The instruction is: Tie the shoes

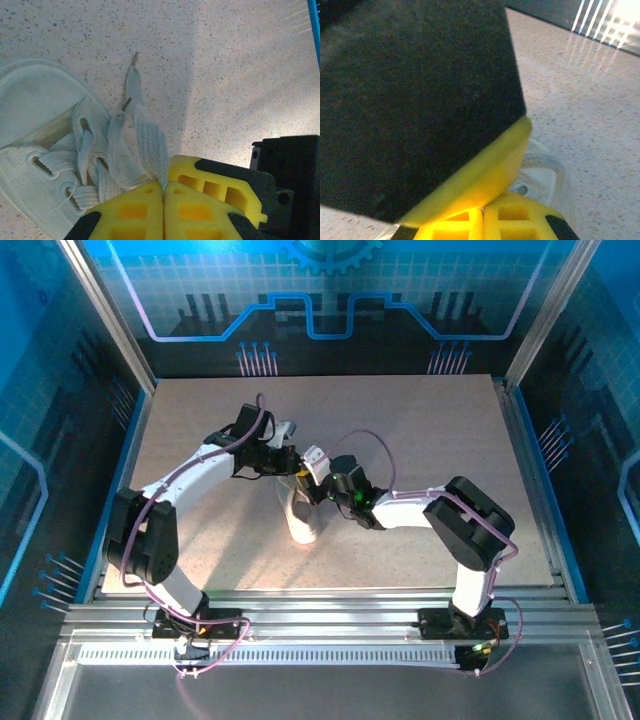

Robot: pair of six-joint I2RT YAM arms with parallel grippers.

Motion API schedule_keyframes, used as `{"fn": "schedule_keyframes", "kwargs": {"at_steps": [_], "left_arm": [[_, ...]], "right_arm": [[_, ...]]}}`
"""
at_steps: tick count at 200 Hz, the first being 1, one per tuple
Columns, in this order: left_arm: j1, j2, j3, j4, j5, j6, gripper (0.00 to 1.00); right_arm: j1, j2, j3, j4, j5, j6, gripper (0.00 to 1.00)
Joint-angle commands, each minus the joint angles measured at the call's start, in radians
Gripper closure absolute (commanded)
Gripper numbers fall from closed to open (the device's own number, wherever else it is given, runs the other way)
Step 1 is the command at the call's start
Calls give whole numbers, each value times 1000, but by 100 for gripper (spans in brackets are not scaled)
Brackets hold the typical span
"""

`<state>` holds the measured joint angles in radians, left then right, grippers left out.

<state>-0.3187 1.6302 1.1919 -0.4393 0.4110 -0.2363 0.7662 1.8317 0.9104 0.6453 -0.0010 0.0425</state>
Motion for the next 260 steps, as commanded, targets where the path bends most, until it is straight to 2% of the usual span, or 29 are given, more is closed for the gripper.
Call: {"fn": "schedule_keyframes", "kwargs": {"at_steps": [1,11,48,59,75,111,137,155,167,188,204,226,244,260], "left_arm": [[3,-26,-4,34,6,23,84],[6,-26,-2,33,8,33,75],[41,-65,-5,25,21,106,54],[54,-89,-5,17,21,136,47],[75,-137,-21,11,15,179,43],[99,-301,-150,68,-22,261,45],[98,-424,-295,177,27,298,56],[59,-480,-395,261,44,300,64],[2,-504,-462,324,21,328,65],[-78,-509,-572,473,-18,378,64],[-89,-495,-625,585,-37,414,63],[-87,-466,-670,714,-128,455,61],[-80,-426,-667,752,-170,497,61],[-71,-385,-639,747,-153,530,61]], "right_arm": [[-36,-28,55,-17,-258,95,100],[-55,-24,63,-20,-329,122,100],[-123,28,154,-126,-583,187,100],[-132,43,191,-190,-622,186,100],[-139,52,223,-277,-640,172,100],[-158,44,246,-369,-642,177,100],[-163,41,265,-459,-639,183,100],[-163,46,281,-502,-634,194,100],[-165,46,286,-516,-639,202,100],[-171,43,281,-511,-654,223,100],[-177,40,276,-499,-680,237,100],[-188,37,267,-485,-703,255,100],[-197,33,255,-468,-714,267,100],[-203,30,243,-448,-726,276,100]]}}
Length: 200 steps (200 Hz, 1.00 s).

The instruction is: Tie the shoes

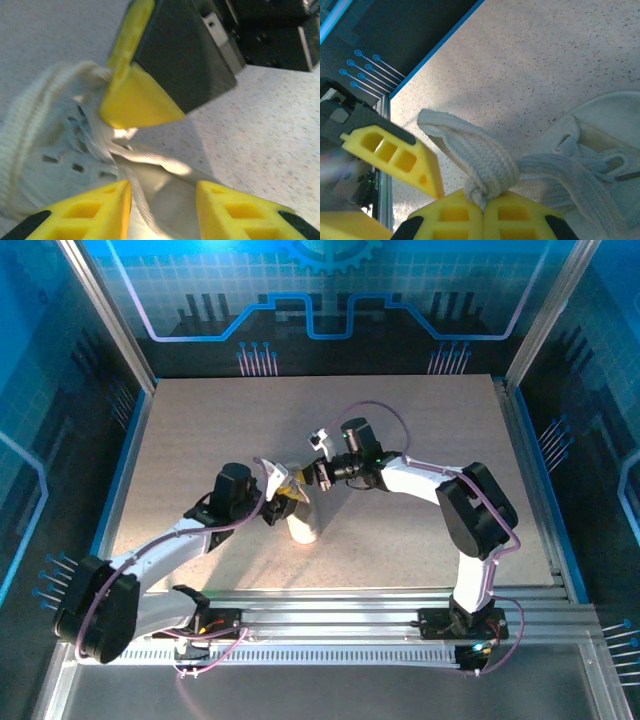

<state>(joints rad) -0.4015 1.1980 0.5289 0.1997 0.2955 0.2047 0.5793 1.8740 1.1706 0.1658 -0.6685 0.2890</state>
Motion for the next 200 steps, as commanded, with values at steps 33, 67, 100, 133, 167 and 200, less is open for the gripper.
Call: {"fn": "schedule_keyframes", "kwargs": {"at_steps": [33,67,100,133,167,200], "left_arm": [[25,112,58,130,-20,120,62],[36,156,81,146,-5,169,54],[39,203,122,102,30,229,53],[41,245,162,80,67,260,64],[43,252,177,55,116,281,86],[49,230,177,16,142,283,100]], "right_arm": [[-19,-14,-34,72,-100,41,100],[-19,-11,-34,86,-134,41,100],[-25,-9,-31,93,-151,41,100],[-31,-12,-32,98,-164,47,100],[-40,-9,-38,137,-179,64,100],[-51,-10,-53,162,-194,75,96]]}}
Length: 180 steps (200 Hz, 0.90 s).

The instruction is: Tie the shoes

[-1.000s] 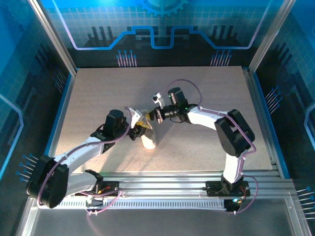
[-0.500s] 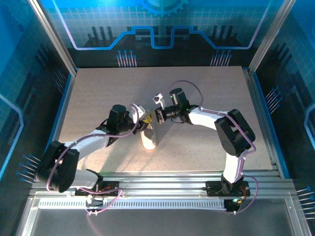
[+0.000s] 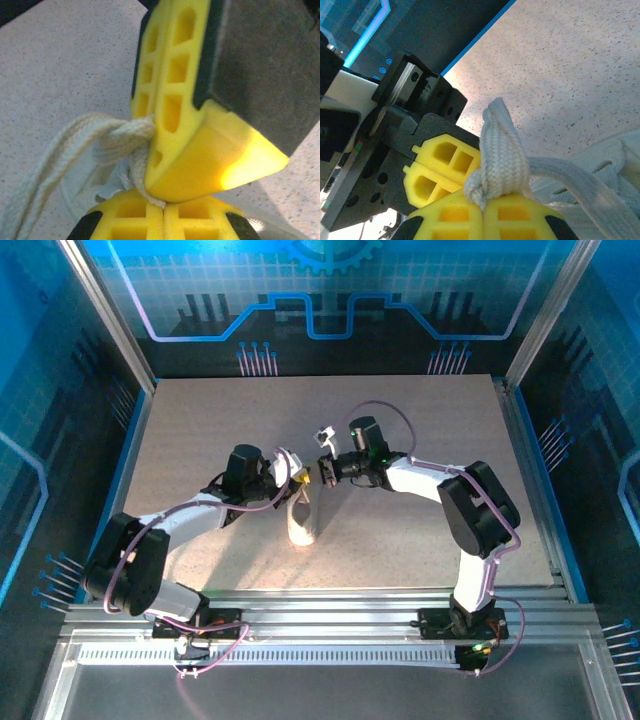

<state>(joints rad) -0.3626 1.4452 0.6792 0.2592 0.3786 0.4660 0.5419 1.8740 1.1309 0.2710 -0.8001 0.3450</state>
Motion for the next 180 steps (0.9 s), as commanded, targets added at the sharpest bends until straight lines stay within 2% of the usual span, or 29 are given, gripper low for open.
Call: {"fn": "schedule_keyframes", "kwargs": {"at_steps": [1,8,22,42,57,67,84,96,119,156,180], "left_arm": [[11,-19,27,-45,60,22,100],[11,-27,25,-54,59,22,100],[14,-44,23,-77,60,22,100],[16,-57,36,-133,68,28,100],[16,-62,46,-171,74,31,100],[16,-67,46,-183,75,32,100],[16,-76,49,-205,82,34,100],[16,-78,55,-222,91,34,100],[17,-83,65,-241,101,31,100],[17,-77,85,-263,122,13,100],[19,-72,92,-268,140,8,100]], "right_arm": [[-13,-10,-14,57,-62,19,96],[-17,-13,-18,59,-61,20,91],[-30,-26,-32,65,-61,19,76],[-65,-61,-55,54,-68,-6,67],[-102,-96,-69,10,-61,-52,62],[-128,-120,-66,-81,-34,-117,60],[-146,-146,-25,-290,89,-305,56],[-138,-128,27,-428,174,-430,54],[-116,-39,142,-613,248,-583,49],[-39,83,288,-763,318,-727,44],[-11,147,365,-793,346,-724,43]]}}
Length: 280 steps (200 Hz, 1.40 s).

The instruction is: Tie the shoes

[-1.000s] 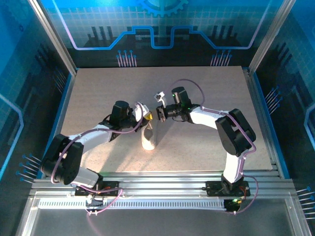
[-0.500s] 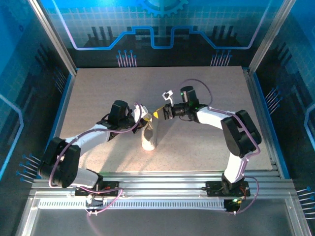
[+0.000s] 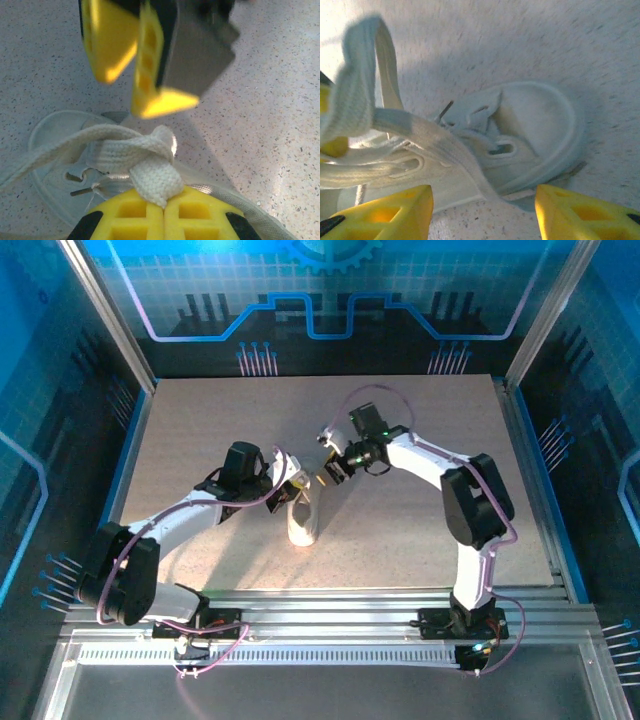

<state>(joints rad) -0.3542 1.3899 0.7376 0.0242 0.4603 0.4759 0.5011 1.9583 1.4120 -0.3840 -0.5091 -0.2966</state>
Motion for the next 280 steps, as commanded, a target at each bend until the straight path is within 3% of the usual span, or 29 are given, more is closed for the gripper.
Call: {"fn": "schedule_keyframes", "kwargs": {"at_steps": [1,43,60,76,87,99,176,226,244,280], "left_arm": [[11,-17,34,-34,61,-2,100],[15,-5,43,-43,95,-21,100],[18,-7,46,-42,101,-28,100],[20,-11,52,-53,110,-31,100],[20,-15,65,-81,112,-36,100],[20,-23,83,-125,101,-48,100],[21,-165,94,-462,-49,-208,100],[46,-221,135,-657,-247,-177,100],[67,-193,172,-731,-262,-168,100],[69,-176,205,-797,-222,-185,100]], "right_arm": [[30,67,87,-139,54,-79,43],[40,195,257,-303,24,-110,42],[51,219,273,-347,40,-130,47],[51,225,273,-360,45,-130,65],[50,214,268,-353,77,-116,88],[45,194,257,-336,110,-99,100],[4,46,221,-209,265,-11,100],[4,-59,101,-121,407,47,100],[-1,-99,55,-87,445,73,100],[0,-94,80,-97,396,94,100]]}}
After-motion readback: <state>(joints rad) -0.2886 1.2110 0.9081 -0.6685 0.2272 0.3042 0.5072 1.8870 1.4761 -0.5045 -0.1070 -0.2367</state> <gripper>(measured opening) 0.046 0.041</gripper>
